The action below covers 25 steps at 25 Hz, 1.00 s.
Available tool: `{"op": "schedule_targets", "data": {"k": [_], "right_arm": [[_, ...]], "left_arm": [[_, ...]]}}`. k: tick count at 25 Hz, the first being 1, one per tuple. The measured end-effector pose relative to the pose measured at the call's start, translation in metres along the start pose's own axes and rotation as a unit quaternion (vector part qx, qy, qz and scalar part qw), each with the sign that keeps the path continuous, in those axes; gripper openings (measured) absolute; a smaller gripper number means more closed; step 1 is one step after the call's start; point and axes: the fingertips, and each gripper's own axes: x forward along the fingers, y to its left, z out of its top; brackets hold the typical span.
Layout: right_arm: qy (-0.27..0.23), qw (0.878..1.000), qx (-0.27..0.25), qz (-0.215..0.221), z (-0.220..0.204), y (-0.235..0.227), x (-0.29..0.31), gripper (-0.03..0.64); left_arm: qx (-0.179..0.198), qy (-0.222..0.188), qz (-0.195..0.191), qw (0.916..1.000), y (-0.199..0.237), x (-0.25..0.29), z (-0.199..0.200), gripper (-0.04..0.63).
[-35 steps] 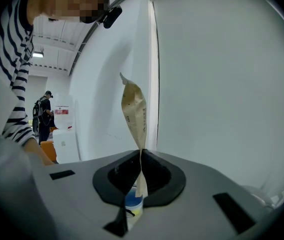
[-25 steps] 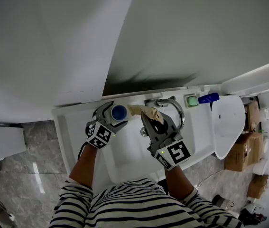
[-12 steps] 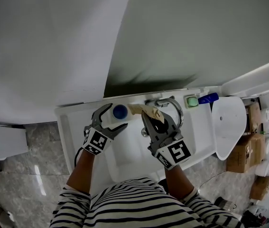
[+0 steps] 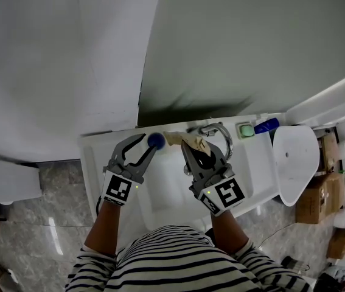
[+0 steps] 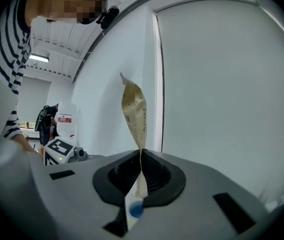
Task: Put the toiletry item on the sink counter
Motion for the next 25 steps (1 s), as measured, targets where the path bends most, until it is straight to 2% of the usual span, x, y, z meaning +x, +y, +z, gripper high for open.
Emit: {"op": "schedule_targets", "data": {"k": [4,6,15,25], "right_arm": [[-0.012,1.000,0.000,0.001,0.008,0.008,-0.008,0.011],[-0.019,1.000,0.001,0.001,0.013,0.011,-0.012,0.011],[-0.044,0.999,0.004,-0.001,0.029,0.020,-0.032,0.012],[-0.049,0.999,0.006,-0.005,0.030,0.019,-0.034,0.011]], "left_arm": [[0.014,-0.036,0.025,0.9989,0.003,-0.018,0.037,0.045],[0.020,-0.043,0.025,0.9986,0.000,-0.026,0.050,0.010],[0.055,-0.051,0.023,0.9969,-0.015,-0.051,0.089,0.006],[0.058,-0.050,0.028,0.9967,-0.021,-0.065,0.100,0.006]]}}
